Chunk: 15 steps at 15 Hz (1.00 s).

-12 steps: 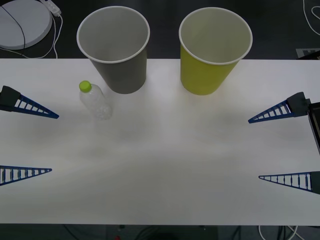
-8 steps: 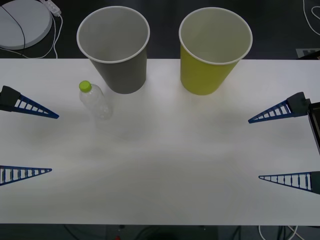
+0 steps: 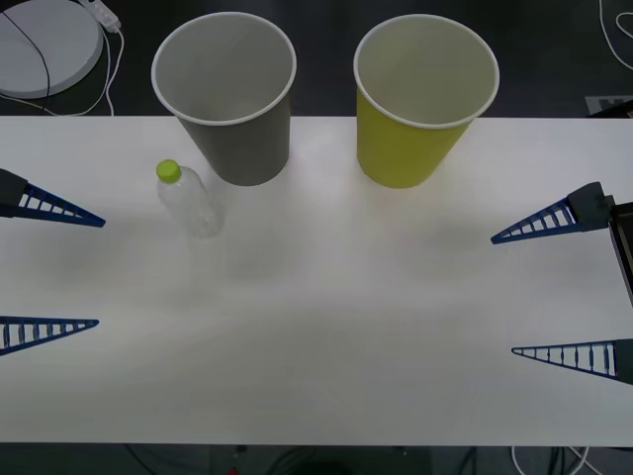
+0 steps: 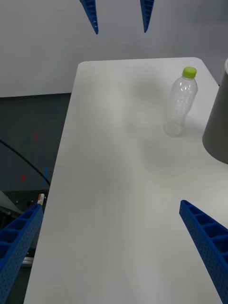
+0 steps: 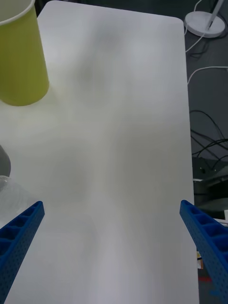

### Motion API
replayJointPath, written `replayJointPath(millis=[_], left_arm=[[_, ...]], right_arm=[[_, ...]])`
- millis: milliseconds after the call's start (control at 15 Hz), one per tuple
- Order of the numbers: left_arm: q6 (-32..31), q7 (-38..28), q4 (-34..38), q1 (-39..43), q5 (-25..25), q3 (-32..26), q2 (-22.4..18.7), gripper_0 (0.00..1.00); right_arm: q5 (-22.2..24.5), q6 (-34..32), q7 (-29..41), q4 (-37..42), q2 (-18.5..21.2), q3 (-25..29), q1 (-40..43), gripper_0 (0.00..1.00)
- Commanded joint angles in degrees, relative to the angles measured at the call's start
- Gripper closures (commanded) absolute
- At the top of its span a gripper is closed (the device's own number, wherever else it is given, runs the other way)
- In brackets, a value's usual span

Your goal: Put the can into the green bin and the plastic bottle into the gray bin

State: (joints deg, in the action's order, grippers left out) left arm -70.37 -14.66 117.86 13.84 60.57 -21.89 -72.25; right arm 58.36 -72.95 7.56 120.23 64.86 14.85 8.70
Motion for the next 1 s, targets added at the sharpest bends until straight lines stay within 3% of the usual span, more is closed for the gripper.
replayJointPath(millis=[67,400,667,1000], left_arm=[[0.68,0.07,-2.9,0.23,-0.54,0.01,0.09,0.0],[5.16,0.78,-5.97,3.21,-1.77,0.01,0.53,0.0],[5.95,5.52,-9.66,3.48,-1.07,0.01,6.24,0.0],[13.16,5.87,-9.93,5.59,1.92,1.06,8.17,0.0]], right_arm=[[0.0,0.0,0.0,0.0,0.0,0.0,0.0,0.0],[0.0,0.0,0.0,0.0,0.0,0.0,0.0,0.0],[0.0,0.0,0.0,0.0,0.0,0.0,0.0,0.0],[0.0,0.0,0.0,0.0,0.0,0.0,0.0,0.0]])
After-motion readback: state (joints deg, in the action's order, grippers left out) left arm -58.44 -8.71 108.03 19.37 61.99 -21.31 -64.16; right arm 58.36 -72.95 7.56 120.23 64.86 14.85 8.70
